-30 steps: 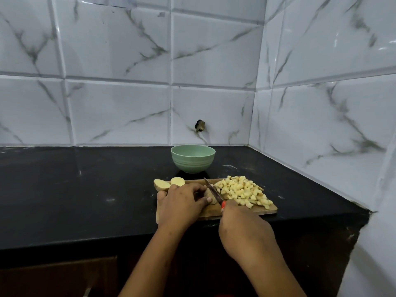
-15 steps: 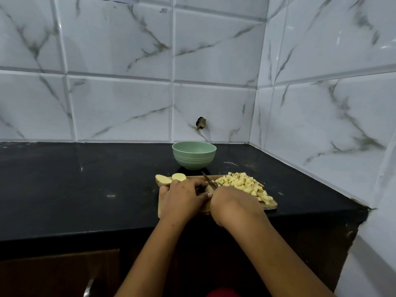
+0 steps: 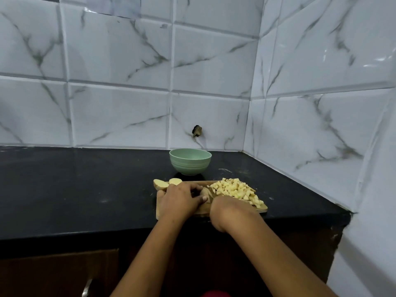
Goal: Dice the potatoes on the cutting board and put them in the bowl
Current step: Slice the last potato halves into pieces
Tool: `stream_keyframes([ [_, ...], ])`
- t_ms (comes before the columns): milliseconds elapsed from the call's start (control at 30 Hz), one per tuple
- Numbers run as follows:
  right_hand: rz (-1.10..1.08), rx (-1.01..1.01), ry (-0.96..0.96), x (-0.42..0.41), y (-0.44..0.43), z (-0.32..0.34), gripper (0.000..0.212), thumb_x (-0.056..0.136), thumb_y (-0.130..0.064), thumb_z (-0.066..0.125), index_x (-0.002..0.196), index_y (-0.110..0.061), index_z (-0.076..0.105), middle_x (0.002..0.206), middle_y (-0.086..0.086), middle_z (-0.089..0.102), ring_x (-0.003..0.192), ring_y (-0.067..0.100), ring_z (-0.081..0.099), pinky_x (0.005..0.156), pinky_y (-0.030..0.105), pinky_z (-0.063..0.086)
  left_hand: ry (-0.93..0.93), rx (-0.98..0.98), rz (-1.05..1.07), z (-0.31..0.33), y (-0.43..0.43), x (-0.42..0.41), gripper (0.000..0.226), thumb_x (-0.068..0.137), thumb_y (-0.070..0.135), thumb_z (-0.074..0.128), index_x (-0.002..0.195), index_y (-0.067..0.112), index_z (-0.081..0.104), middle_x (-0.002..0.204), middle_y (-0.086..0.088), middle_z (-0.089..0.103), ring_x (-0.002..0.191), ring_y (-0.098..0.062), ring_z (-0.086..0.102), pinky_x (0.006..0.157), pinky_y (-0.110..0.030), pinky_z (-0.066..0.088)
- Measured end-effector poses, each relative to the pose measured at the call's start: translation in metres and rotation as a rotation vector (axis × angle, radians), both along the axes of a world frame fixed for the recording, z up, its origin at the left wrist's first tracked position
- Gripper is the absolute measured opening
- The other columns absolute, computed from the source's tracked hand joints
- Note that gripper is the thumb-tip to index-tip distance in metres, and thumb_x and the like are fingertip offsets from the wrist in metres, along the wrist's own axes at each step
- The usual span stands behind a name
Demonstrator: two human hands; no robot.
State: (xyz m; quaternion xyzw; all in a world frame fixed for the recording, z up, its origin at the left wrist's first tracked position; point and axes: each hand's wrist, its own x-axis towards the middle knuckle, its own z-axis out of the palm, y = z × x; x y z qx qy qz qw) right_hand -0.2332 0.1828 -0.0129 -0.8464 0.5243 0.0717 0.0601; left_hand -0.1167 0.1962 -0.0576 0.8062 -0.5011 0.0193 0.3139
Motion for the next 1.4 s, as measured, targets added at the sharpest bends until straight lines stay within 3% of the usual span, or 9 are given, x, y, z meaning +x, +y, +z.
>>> stream_keyframes([
  [100, 0.001, 0.035, 0.006, -0.016, 0.006, -0.003, 0.032, 0.093, -0.01, 0.049, 0.125, -0.01, 0.054, 0.113, 0.007, 0.059, 0.097, 0.023, 0.057, 0.083, 0.033, 0.046, -0.027, 0.005, 0.009, -0.001, 0.0, 0.0, 0.036, 0.087, 0.056, 0.054, 0.122, 0.044, 0.057, 0.121, 0.015, 0.06, 0.12, -0.011, 0.043, 0.092, -0.035, 0.025],
  [300, 0.082, 0.043, 0.002, -0.029, 0.007, 0.008, 0.029, 0.097, -0.009, 0.042, 0.123, -0.005, 0.055, 0.094, 0.007, 0.052, 0.077, 0.022, 0.054, 0.075, 0.033, 0.047, -0.057, 0.027, 0.013, -0.002, 0.0, 0.0, 0.037, 0.088, 0.058, 0.051, 0.122, 0.044, 0.056, 0.123, 0.013, 0.058, 0.121, -0.013, 0.042, 0.095, -0.037, 0.027],
  [433, 0.089, -0.011, -0.126, -0.031, -0.004, 0.013, 0.019, 0.1, -0.011, 0.038, 0.106, -0.008, 0.056, 0.078, 0.004, 0.047, 0.063, 0.017, 0.049, 0.053, 0.026, 0.041, -0.067, 0.024, 0.015, -0.002, 0.001, 0.0, 0.039, 0.089, 0.057, 0.05, 0.126, 0.045, 0.052, 0.124, 0.012, 0.058, 0.12, -0.013, 0.044, 0.095, -0.037, 0.028],
  [600, 0.079, 0.013, -0.304, -0.038, -0.011, 0.008, 0.018, 0.103, -0.017, 0.033, 0.1, -0.01, 0.05, 0.077, 0.004, 0.048, 0.056, 0.014, 0.047, 0.044, 0.021, 0.036, -0.106, -0.034, 0.041, -0.006, 0.002, -0.004, 0.043, 0.094, 0.042, 0.046, 0.135, 0.044, 0.037, 0.131, 0.01, 0.054, 0.123, -0.018, 0.043, 0.096, -0.038, 0.032],
  [733, 0.032, -0.019, -0.453, -0.039, -0.019, -0.008, 0.029, 0.104, -0.024, 0.031, 0.118, -0.009, 0.052, 0.082, 0.004, 0.054, 0.063, 0.015, 0.053, 0.051, 0.026, 0.045, -0.138, -0.067, 0.015, -0.007, 0.002, -0.004, 0.038, 0.097, 0.037, 0.039, 0.133, 0.048, 0.039, 0.128, 0.007, 0.052, 0.118, -0.016, 0.045, 0.094, -0.037, 0.033],
  [900, 0.028, -0.097, -0.567, -0.034, -0.028, -0.023, 0.032, 0.104, -0.034, 0.028, 0.112, -0.014, 0.051, 0.081, -0.005, 0.051, 0.068, 0.009, 0.05, 0.06, 0.029, 0.047, -0.106, -0.025, -0.081, -0.006, -0.001, -0.002, 0.027, 0.095, 0.046, 0.043, 0.12, 0.05, 0.052, 0.12, 0.015, 0.06, 0.11, -0.01, 0.054, 0.092, -0.037, 0.043],
  [1000, 0.033, -0.16, -0.599, -0.026, -0.038, -0.027, 0.03, 0.104, -0.034, 0.029, 0.11, -0.015, 0.051, 0.083, -0.005, 0.052, 0.071, 0.01, 0.052, 0.057, 0.028, 0.041, -0.043, -0.046, -0.075, -0.002, -0.007, -0.003, 0.02, 0.094, 0.04, 0.048, 0.112, 0.041, 0.056, 0.11, 0.013, 0.063, 0.101, -0.01, 0.056, 0.088, -0.037, 0.046],
  [1100, 0.03, -0.207, -0.627, -0.02, -0.05, -0.029, 0.032, 0.104, -0.034, 0.03, 0.108, -0.014, 0.054, 0.087, -0.003, 0.055, 0.074, 0.013, 0.052, 0.053, 0.026, 0.032, -0.135, -0.043, -0.02, 0.0, -0.015, -0.006, 0.016, 0.093, 0.031, 0.049, 0.109, 0.03, 0.051, 0.103, 0.008, 0.061, 0.095, -0.013, 0.057, 0.077, -0.034, 0.049],
  [1400, 0.08, -0.279, -0.661, -0.022, -0.06, -0.042, 0.031, 0.103, -0.037, 0.033, 0.103, -0.02, 0.058, 0.078, -0.01, 0.053, 0.069, 0.006, 0.049, 0.051, 0.021, 0.03, -0.141, 0.021, 0.008, -0.001, -0.031, 0.0, 0.026, 0.097, 0.028, 0.043, 0.122, 0.034, 0.05, 0.118, 0.007, 0.054, 0.102, -0.015, 0.057, 0.08, -0.033, 0.05],
])
